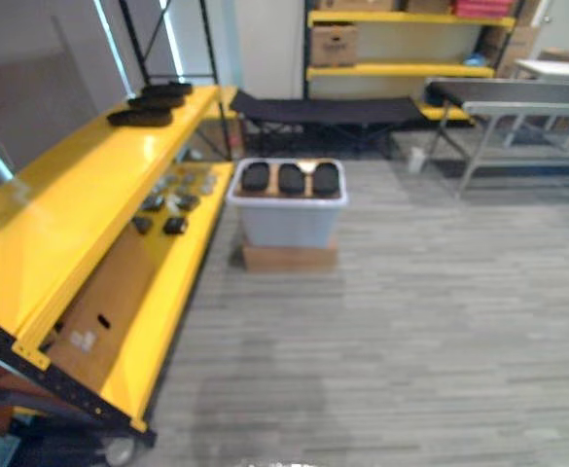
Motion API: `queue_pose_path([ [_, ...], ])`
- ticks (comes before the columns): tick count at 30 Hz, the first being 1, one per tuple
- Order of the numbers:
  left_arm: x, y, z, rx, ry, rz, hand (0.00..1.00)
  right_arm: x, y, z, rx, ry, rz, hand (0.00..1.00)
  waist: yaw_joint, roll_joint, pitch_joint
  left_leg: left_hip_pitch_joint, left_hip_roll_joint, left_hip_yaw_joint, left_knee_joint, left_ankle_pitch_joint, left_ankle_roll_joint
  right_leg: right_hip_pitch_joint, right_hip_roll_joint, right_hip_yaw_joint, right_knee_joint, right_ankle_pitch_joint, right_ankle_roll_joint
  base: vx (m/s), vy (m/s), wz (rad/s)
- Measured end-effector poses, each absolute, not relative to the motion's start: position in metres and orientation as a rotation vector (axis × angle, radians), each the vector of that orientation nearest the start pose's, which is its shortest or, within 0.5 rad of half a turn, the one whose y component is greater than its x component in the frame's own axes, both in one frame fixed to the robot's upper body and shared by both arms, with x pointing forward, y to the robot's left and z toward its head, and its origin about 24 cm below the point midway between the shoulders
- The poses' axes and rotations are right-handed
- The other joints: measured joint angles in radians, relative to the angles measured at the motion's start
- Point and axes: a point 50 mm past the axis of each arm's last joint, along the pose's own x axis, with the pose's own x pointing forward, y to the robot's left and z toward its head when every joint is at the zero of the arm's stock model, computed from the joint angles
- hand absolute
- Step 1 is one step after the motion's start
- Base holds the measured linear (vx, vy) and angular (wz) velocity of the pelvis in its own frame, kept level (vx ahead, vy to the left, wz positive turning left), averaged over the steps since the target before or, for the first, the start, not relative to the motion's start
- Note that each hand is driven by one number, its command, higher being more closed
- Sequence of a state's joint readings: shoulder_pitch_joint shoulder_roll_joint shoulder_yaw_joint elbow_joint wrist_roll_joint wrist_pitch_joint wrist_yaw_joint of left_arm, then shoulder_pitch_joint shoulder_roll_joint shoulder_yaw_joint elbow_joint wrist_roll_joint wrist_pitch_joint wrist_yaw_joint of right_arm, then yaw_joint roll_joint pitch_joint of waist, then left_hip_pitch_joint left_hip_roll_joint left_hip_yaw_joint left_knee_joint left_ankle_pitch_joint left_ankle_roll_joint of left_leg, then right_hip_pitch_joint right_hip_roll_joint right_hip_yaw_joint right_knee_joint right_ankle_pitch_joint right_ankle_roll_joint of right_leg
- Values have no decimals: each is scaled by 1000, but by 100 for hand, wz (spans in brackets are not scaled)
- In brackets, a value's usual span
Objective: Walk over and take plastic housings, then place them on the shelf
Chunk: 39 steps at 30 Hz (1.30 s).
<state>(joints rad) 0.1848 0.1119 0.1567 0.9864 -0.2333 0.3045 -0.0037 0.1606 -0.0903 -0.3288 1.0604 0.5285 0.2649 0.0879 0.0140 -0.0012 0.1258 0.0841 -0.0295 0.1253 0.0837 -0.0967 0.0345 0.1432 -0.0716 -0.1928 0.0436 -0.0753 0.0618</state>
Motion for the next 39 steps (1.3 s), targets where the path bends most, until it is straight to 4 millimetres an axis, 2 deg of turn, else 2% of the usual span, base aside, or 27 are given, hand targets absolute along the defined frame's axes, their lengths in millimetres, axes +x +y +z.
queue_pose_path([
  [3,36,208,-169,-267,1420,374,0,37,-204,-172,731,1277,-596,0,0,-2,7,52,-7,8,-53,20,2,41,0,0,-32,22,-1,107,18,-6],
  [4,35,208,-169,-268,1420,377,0,36,-204,-172,729,1279,-599,0,0,-9,9,67,-8,11,-66,20,2,54,0,0,-39,22,-1,130,13,-10],
  [12,45,209,-168,-260,1392,369,0,46,-203,-171,728,1235,-592,0,-2,-6,34,108,-23,21,-128,35,-4,69,-9,0,-55,20,14,47,18,-3],
  [18,46,209,-168,-259,1386,366,0,58,-206,-169,663,1125,-575,0,-2,-15,38,126,-35,18,-162,48,1,69,-19,-2,-45,12,29,-6,1,0],
  [24,49,209,-167,-263,1363,351,0,67,-212,-164,614,1020,-570,0,-3,-16,49,117,-42,19,-163,51,6,51,-28,-2,-32,8,28,-21,2,0],
  [26,56,209,-166,-264,1330,338,0,75,-216,-161,595,965,-568,0,-5,-13,58,86,-45,18,-165,55,11,11,-33,-2,-13,-5,26,-87,8,2],
  [28,71,209,-162,-265,1272,313,0,89,-221,-155,577,896,-554,0,-9,-13,92,33,-49,15,-157,58,15,-62,-42,-4,40,-26,24,-49,16,10],
  [29,85,210,-159,-272,1225,300,0,105,-222,-150,577,847,-523,0,-14,-14,128,-19,-53,15,-122,58,16,-110,-52,-5,73,-27,24,-10,14,10],
  [31,98,212,-155,-263,1182,292,0,118,-222,-146,572,816,-502,0,-15,-18,172,-55,-54,14,-88,58,18,-136,-56,-5,93,-25,24,-10,3,10],
  [32,119,216,-148,-257,1102,286,0,140,-221,-139,569,757,-470,0,-15,-30,229,-89,-55,8,-58,54,18,-161,-61,-4,114,-23,23,-12,-9,13],
  [35,142,209,-140,-255,1020,239,0,152,-223,-132,556,706,-445,0,-6,-35,256,-97,-58,-3,-30,37,4,-160,-67,-4,128,-28,21,25,-9,10],
  [39,154,196,-136,-262,976,185,0,158,-222,-127,540,680,-416,0,-1,-35,256,-111,-55,2,52,-19,7,-160,-72,3,176,-62,18,64,-2,-3],
])
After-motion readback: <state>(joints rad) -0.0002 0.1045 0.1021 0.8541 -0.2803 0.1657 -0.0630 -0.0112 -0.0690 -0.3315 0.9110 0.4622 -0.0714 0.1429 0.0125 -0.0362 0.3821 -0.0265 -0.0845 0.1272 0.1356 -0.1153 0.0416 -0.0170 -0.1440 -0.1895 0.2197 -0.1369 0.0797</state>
